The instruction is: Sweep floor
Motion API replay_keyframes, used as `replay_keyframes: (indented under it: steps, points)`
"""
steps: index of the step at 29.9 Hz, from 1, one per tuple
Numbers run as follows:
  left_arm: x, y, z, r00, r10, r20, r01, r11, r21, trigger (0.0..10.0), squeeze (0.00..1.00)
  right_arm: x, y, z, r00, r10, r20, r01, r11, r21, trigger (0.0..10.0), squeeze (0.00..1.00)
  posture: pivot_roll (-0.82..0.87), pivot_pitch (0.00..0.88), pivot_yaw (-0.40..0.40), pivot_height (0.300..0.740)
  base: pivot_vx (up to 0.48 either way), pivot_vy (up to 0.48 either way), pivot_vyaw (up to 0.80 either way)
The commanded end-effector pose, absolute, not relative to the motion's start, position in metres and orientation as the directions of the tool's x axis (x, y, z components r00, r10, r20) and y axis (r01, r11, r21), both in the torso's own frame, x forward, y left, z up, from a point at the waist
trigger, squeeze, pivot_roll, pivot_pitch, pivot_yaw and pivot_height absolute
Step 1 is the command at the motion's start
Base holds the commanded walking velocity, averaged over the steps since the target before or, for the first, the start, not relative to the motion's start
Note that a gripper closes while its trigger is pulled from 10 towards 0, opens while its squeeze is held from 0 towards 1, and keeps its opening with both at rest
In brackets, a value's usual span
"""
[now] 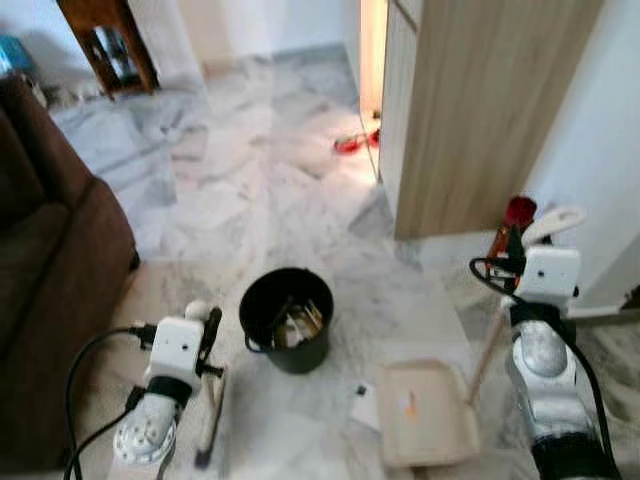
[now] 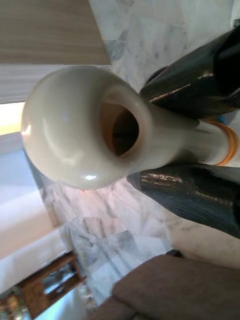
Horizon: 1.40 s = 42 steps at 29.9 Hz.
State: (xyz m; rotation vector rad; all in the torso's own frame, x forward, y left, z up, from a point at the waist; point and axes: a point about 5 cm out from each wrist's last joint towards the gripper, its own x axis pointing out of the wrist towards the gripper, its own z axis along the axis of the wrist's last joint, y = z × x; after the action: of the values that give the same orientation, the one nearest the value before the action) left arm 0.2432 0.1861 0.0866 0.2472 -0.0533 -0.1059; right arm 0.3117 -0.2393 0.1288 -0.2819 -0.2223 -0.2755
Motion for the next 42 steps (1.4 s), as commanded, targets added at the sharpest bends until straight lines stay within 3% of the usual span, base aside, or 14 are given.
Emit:
replay_keyframes:
  steps: [1, 16, 27, 42]
  points:
    - [0.2431, 0.1921, 0.0917, 0.993, -0.104, 0.06, 0.084, 0.959, 0.271, 10.0, 0.0, 0.3155, -0.2327, 0.1388, 0.932, -0.212, 0.293, 0.285, 0.929, -0.236, 10.0, 0.0, 0.06, 0.089, 0.085, 0.74, 0.0, 0.356, -0.8]
    - [0.243, 0.1919, 0.0914, 0.993, -0.105, 0.061, 0.085, 0.959, 0.271, 10.0, 0.0, 0.3164, -0.2338, 0.1381, 0.932, -0.223, 0.286, 0.295, 0.924, -0.243, 10.0, 0.0, 0.06, 0.082, 0.084, 0.74, 0.0, 0.329, -0.79]
    - [0.2432, 0.1909, 0.0921, 0.992, -0.111, 0.065, 0.089, 0.958, 0.274, 10.0, 0.0, 0.3165, -0.2335, 0.1386, 0.932, -0.218, 0.291, 0.291, 0.926, -0.239, 10.0, 0.0, 0.06, 0.085, 0.085, 0.74, 0.0, 0.0, -0.79]
    - [0.2427, 0.1918, 0.0912, 0.993, -0.105, 0.061, 0.084, 0.957, 0.278, 10.0, 0.0, 0.3159, -0.2318, 0.1374, 0.932, -0.217, 0.289, 0.29, 0.927, -0.238, 10.0, 0.0, 0.06, 0.094, 0.084, 0.74, 0.0, 0.0, 0.0]
